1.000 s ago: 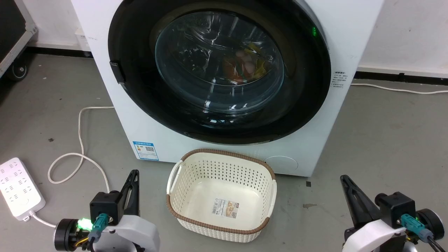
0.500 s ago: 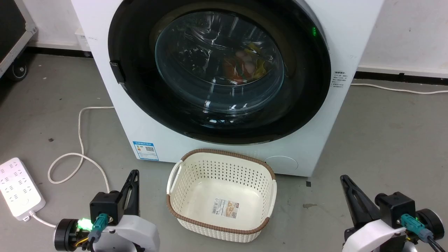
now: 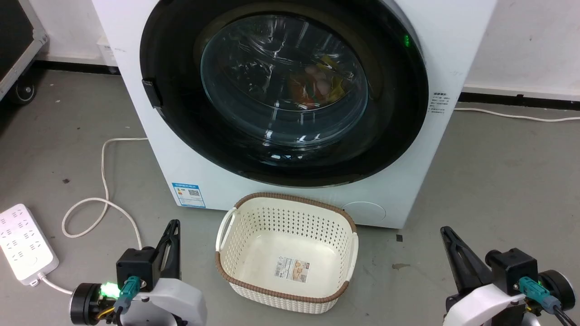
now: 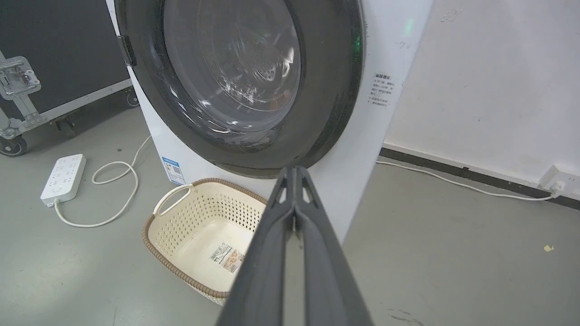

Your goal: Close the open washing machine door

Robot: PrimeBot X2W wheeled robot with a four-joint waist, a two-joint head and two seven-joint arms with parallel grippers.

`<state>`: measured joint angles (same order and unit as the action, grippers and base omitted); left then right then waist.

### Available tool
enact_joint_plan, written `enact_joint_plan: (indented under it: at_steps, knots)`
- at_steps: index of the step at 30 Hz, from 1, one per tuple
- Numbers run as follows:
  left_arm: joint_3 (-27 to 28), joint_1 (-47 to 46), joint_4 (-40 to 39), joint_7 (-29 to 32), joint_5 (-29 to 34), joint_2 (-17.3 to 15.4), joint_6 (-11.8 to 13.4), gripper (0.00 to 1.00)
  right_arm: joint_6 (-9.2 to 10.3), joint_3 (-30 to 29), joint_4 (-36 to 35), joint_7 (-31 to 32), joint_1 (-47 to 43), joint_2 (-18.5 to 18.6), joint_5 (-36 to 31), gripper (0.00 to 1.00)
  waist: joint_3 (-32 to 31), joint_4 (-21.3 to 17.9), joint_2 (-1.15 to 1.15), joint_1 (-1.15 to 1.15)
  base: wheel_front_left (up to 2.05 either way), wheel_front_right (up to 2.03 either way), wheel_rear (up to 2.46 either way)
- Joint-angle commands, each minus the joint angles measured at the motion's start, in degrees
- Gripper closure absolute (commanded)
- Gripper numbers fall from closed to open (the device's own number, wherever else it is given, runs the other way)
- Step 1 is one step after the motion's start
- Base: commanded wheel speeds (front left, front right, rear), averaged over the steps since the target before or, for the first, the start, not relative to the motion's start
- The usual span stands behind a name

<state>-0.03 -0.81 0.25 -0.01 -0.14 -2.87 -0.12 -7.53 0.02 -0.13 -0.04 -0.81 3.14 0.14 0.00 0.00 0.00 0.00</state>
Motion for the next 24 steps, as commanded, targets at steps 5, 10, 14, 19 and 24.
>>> enact_joint_plan:
  at_steps: [5,10,14,19,24]
  knots:
    - [0.03,0.81,-0.25,0.01,0.14,0.00,0.12,1.00,0.04,-0.02,0.13,0.04,0.81,-0.26,-0.14,1.00,0.00,0.00,0.00,0.00,0.00,0.00,0.00]
    - [0.03,0.81,-0.25,0.01,0.14,0.00,0.12,1.00,0.04,-0.02,0.13,0.04,0.81,-0.26,-0.14,1.00,0.00,0.00,0.00,0.00,0.00,0.00,0.00]
    - [0.03,0.81,-0.25,0.01,0.14,0.00,0.12,1.00,0.04,-0.02,0.13,0.04,0.81,-0.26,-0.14,1.00,0.00,0.00,0.00,0.00,0.00,0.00,0.00]
    - [0.03,0.81,-0.25,0.01,0.14,0.00,0.12,1.00,0.04,-0.02,0.13,0.04,0.81,-0.26,-0.14,1.00,0.00,0.00,0.00,0.00,0.00,0.00,0.00]
    - [0.03,0.81,-0.25,0.01,0.14,0.00,0.12,1.00,0.04,-0.02,0.13,0.04,0.81,-0.26,-0.14,1.00,0.00,0.00,0.00,0.00,0.00,0.00,0.00]
